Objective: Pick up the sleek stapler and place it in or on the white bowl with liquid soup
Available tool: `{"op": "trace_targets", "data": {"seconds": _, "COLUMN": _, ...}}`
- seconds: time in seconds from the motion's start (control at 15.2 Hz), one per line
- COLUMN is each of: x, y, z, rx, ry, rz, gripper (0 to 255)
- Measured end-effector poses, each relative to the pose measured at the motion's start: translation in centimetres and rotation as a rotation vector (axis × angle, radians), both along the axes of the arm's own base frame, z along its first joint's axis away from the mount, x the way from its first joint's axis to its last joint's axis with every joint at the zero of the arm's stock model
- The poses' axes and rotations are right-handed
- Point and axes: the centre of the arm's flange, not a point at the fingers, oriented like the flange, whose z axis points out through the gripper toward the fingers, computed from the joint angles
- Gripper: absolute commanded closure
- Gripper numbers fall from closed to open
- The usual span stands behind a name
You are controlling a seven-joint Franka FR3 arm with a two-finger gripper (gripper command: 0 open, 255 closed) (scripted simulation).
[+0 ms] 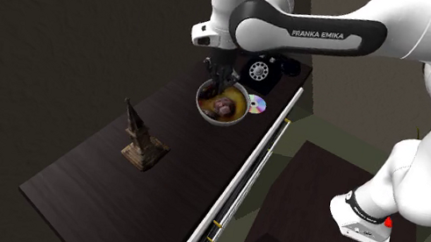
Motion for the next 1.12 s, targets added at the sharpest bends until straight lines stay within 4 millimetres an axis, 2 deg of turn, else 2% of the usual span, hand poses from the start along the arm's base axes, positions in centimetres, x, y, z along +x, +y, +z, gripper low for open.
{"op": "trace_targets", "data": {"seconds": 0.26, "x": 0.9, "y": -5.2, "z": 0.2, "rx": 0.0, "ry": 0.0, "rz": 0.0, "gripper": 255}}
{"op": "trace_targets", "data": {"seconds": 0.33, "x": 1.0, "y": -5.9, "z": -0.1, "rx": 0.0, "ry": 0.0, "rz": 0.0, "gripper": 255}}
{"op": "trace_targets", "data": {"seconds": 0.66, "x": 1.0, "y": -6.7, "z": -2.7, "rx": 0.0, "ry": 0.0, "rz": 0.001, "gripper": 255}}
{"op": "trace_targets", "data": {"seconds": 1.12, "x": 1.0, "y": -6.7, "z": -6.4, "rx": 0.0, "ry": 0.001, "rz": 0.001, "gripper": 255}}
